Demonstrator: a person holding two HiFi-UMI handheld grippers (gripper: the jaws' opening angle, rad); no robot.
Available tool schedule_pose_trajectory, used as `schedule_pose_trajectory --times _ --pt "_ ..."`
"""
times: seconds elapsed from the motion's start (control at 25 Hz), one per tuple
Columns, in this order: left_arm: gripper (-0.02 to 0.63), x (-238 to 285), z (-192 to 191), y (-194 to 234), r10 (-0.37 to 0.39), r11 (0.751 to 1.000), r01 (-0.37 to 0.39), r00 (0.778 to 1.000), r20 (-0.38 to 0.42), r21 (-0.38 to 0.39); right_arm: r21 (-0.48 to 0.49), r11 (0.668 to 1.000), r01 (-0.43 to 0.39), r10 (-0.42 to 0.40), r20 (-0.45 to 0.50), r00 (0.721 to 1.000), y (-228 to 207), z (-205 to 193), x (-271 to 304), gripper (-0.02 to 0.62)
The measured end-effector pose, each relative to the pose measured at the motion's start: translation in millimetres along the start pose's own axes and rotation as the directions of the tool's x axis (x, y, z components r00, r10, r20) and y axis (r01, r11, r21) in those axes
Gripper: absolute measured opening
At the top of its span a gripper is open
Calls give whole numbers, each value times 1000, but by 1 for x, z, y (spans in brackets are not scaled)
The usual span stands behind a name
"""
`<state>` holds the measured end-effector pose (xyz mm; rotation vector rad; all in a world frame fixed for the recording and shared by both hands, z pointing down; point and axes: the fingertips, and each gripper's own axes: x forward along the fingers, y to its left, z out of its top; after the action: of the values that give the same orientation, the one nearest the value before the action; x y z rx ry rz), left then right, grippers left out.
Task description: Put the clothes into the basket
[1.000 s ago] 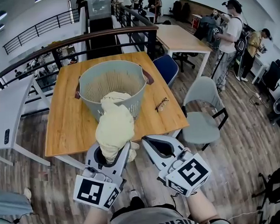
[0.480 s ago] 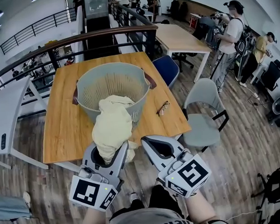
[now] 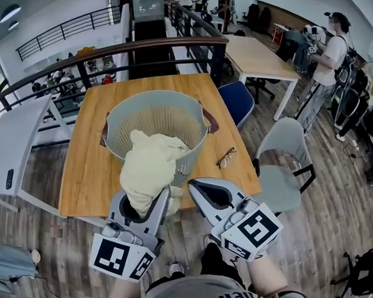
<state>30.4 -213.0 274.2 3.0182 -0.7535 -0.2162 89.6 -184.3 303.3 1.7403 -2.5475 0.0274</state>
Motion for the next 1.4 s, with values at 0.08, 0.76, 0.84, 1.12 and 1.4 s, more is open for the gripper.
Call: schedule_pose_trajectory --times 0.08,0.76,0.84,1.12,1.4 --pt "178 8 4 1 28 1000 -28 1000 8 0 -3 999 -36 36 3 999 -10 2 5 9" --pt "176 57 39 22 175 983 -169 981 84 -71 -14 971 -239 239 22 971 -70 16 35 9" --pt "176 61 43 22 192 981 -188 977 90 -54 -15 966 -257 257 24 966 -73 16 36 9" --pt "176 68 52 24 248 969 -246 962 112 -27 -19 952 -305 306 36 951 -82 20 37 9" --pt "176 77 65 23 308 950 -313 940 147 10 -25 934 -356 357 46 933 -94 22 38 9"
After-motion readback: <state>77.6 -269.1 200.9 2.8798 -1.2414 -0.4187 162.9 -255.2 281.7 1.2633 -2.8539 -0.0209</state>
